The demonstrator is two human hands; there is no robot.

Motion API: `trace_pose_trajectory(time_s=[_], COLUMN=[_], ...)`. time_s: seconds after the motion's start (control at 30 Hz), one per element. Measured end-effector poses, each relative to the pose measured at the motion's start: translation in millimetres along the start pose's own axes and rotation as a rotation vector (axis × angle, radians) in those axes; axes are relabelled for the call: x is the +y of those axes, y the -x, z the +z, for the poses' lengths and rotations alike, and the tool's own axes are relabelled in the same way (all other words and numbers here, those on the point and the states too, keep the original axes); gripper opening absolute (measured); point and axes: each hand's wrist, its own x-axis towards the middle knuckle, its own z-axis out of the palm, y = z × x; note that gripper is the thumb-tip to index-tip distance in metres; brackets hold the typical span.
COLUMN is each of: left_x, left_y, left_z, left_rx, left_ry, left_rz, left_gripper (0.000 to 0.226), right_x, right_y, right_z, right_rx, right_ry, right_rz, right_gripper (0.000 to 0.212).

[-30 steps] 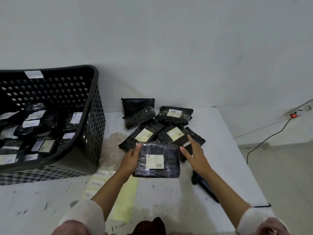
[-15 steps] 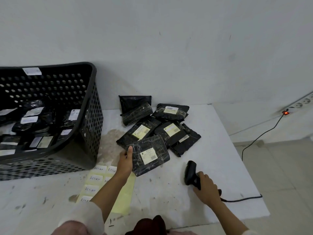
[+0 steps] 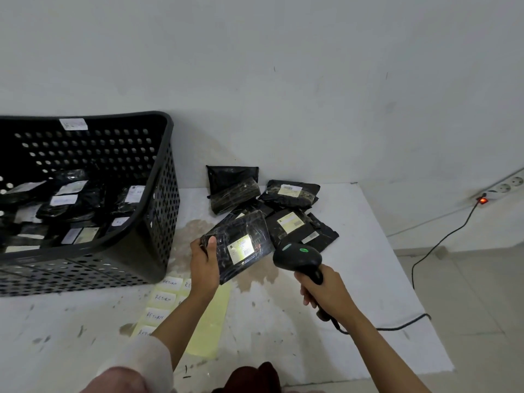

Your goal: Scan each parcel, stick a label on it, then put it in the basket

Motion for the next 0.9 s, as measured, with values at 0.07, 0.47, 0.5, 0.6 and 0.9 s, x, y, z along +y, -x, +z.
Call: trace_pose_trajectory(time_s=[0.07,0.47,0.5,0.6,0.9], left_x=[1.2,0.5,0.5,0.5,-0.9], left_y=[1.7,6.4,6.3,5.8,6.2], left_z=[-1.0,-0.6,-0.7,-1.1,3.4], left_rx=[0.007,0.005,0.007,0.008,-0.003], left_ry=[0.008,0.014,0.013,0.016,0.017], left_rz=[0.021,0.042,0.041,0.037,0.001], left_gripper=[0.043,0.044,0.044,0.043,0.043], right_x=[2.5,3.6,4.3,5.3,8.2], right_y=[3.8,15.7,16.1,16.8,17.6], right_z=[0.6,-0.1,0.2,0.1,-2.0], right_rx=[-0.012,-0.064,-0.062,-0.056,-0.079], right_ry=[-0.005,-0.178,-0.182,-0.191,-0.249], right_rz=[-0.005,0.008,0.010,0.011,0.056], right_gripper=[0.034,0.036,0.036,0.036,0.028])
